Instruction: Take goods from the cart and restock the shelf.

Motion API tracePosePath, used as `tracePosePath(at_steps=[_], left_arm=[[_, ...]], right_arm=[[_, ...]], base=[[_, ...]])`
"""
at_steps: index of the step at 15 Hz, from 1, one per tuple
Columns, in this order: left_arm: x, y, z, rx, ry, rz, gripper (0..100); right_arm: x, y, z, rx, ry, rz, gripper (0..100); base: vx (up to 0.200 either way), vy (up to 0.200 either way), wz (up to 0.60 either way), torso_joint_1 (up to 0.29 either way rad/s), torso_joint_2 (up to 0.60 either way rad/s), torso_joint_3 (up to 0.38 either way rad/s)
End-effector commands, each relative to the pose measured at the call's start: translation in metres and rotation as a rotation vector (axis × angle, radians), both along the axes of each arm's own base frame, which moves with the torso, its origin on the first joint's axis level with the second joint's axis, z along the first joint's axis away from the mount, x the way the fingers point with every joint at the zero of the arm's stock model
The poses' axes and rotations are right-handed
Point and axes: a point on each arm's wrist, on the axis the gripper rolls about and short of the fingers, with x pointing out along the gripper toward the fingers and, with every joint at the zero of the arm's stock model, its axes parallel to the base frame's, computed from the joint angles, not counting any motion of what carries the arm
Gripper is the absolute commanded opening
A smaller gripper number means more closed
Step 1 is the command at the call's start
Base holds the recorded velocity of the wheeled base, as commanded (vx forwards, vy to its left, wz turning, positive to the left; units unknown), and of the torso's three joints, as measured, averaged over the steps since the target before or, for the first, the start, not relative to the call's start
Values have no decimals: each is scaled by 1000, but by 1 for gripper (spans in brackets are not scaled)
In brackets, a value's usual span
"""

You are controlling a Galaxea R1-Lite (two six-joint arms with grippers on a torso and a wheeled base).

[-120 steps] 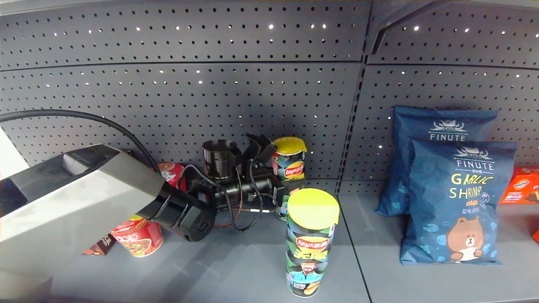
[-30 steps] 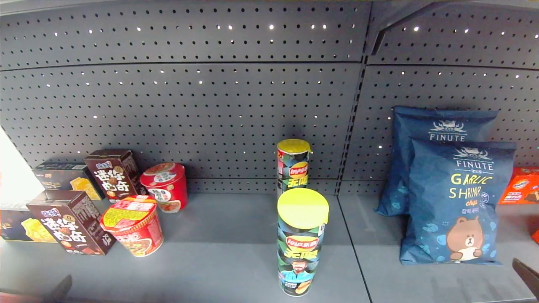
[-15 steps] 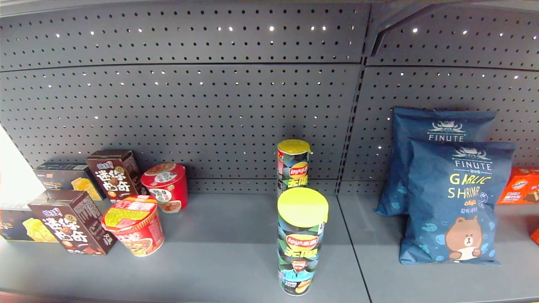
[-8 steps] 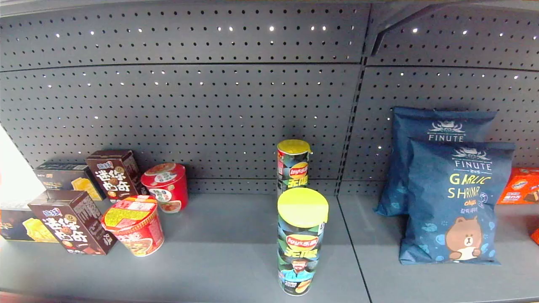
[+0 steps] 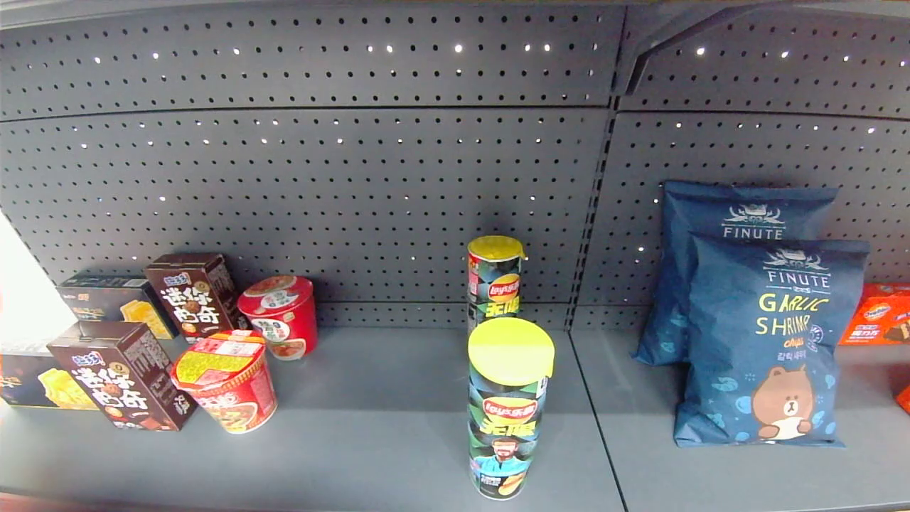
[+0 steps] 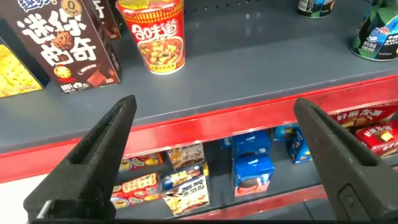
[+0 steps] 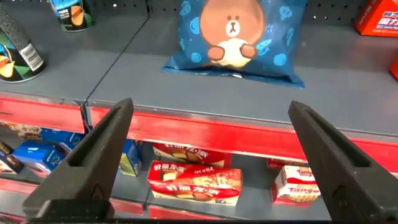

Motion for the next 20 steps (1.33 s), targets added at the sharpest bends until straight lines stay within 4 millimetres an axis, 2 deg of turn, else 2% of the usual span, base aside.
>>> tracePosePath(at_steps=[1, 3, 4, 5, 7, 8, 19, 20], left_arm=[[1, 1, 0, -7, 7, 38, 100], [1, 1, 0, -11, 8, 35, 100], [1, 0, 0, -11, 6, 21, 100], [0, 0, 0, -9, 6, 15, 100], [0, 0, 0, -13, 6, 17, 100], [0, 0, 0, -12, 6, 15, 100], [0, 0, 0, -18, 7, 15, 100], [0, 0, 0, -18, 6, 15, 100]], right_arm=[[0, 0, 0, -1, 5, 1, 100], [0, 0, 0, -1, 5, -5, 100], [0, 1, 0, -1, 8, -80, 100], [0, 4, 0, 1, -1, -226, 100], [-1, 3, 0, 0, -15, -180, 100], [-7, 2, -2, 12, -88, -154, 100], [-7, 2, -2, 5, -90, -153, 100], [-7, 2, -2, 7, -90, -152, 100]], base=[[0, 0, 0, 0, 0, 0], [0, 0, 0, 0, 0, 0], [0, 0, 0, 0, 0, 0], [0, 0, 0, 0, 0, 0], [0, 0, 0, 0, 0, 0], [0, 0, 0, 0, 0, 0], [0, 0, 0, 0, 0, 0], [-200, 0, 0, 2, 7, -2]])
